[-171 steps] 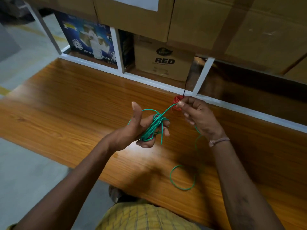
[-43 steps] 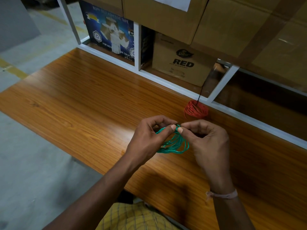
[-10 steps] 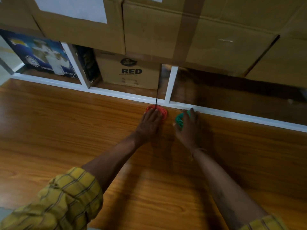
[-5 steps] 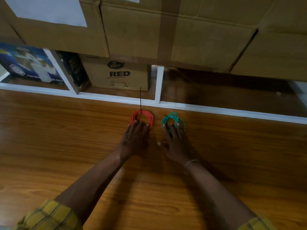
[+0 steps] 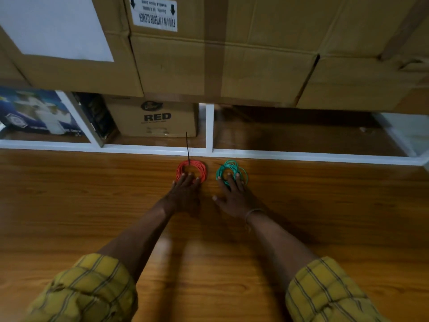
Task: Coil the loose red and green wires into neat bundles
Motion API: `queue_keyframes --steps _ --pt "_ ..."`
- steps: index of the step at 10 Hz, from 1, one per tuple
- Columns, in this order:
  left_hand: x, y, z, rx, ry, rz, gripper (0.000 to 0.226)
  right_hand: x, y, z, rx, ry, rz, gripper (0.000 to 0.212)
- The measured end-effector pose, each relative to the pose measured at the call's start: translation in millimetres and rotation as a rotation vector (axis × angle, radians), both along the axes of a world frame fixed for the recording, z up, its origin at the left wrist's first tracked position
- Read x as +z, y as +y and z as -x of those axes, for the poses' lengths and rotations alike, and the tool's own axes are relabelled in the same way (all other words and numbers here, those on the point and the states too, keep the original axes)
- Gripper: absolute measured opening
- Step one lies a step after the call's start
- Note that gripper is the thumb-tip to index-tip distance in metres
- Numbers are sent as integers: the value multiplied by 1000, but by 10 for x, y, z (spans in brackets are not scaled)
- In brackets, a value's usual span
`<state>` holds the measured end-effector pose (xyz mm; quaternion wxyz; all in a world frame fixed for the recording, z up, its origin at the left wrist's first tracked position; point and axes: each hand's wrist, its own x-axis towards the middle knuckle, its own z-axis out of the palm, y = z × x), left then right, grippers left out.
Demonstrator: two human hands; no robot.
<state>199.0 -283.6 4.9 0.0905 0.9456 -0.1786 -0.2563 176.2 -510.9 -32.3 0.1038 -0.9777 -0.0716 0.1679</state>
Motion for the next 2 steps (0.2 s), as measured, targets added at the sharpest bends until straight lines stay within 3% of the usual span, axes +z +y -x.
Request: queue_keyframes --steps 2 --pt "131 325 304 -8 -138 120 95 254 65 146 -55 -139 -19 81"
